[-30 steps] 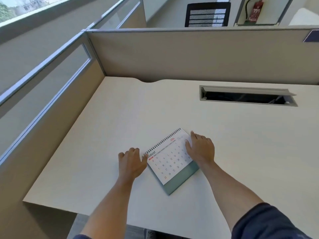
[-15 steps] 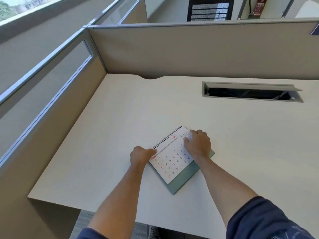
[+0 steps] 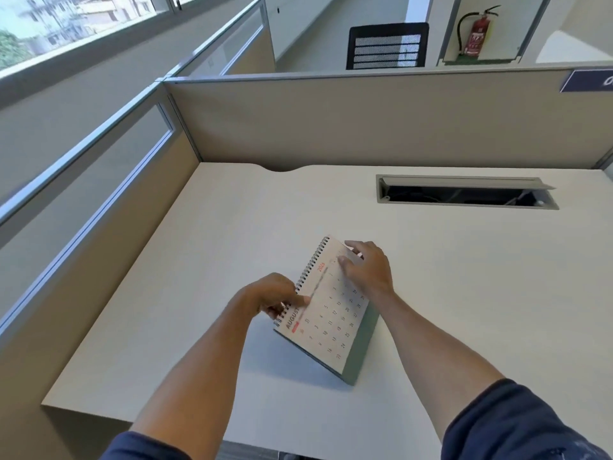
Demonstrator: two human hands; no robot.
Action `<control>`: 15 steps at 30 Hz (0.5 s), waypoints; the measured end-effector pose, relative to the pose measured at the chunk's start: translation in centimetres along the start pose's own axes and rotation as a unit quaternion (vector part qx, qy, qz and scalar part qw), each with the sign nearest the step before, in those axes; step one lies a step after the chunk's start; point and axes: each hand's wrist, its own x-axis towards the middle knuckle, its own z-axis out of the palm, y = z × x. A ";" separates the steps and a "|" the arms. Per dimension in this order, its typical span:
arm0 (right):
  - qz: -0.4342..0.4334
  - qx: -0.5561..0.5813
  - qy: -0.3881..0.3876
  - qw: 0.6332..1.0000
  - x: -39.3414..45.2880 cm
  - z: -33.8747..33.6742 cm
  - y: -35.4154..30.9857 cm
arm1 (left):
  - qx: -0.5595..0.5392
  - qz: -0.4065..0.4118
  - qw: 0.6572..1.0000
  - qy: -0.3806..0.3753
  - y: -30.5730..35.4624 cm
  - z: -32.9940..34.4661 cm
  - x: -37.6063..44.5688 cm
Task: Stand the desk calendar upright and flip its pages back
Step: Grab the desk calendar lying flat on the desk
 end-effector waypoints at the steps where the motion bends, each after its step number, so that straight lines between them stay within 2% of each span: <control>1: -0.004 0.014 -0.005 1.000 0.2 -0.3 -0.4 | 0.018 0.024 0.999 -0.013 0.9 -0.1 -0.3; 5: -0.002 0.062 -0.050 0.997 1.1 -1.7 -1.2 | -0.030 0.103 0.994 0.009 4.1 0.3 -0.9; 7: 0.007 0.143 -0.057 0.988 1.5 -2.4 -1.6 | -0.080 0.130 0.988 0.036 6.0 0.4 -0.7; 9: -0.003 0.201 -0.043 0.979 1.9 -3.2 -2.3 | -0.112 0.147 0.981 0.059 7.8 0.2 -0.6; 13: -0.049 0.227 -0.035 0.972 2.6 -4.7 -3.5 | -0.152 0.157 0.968 0.124 11.1 -0.3 -0.2; 15: -0.073 0.238 -0.006 0.968 2.9 -5.5 -3.8 | -0.184 0.159 0.955 0.168 12.7 -0.7 0.3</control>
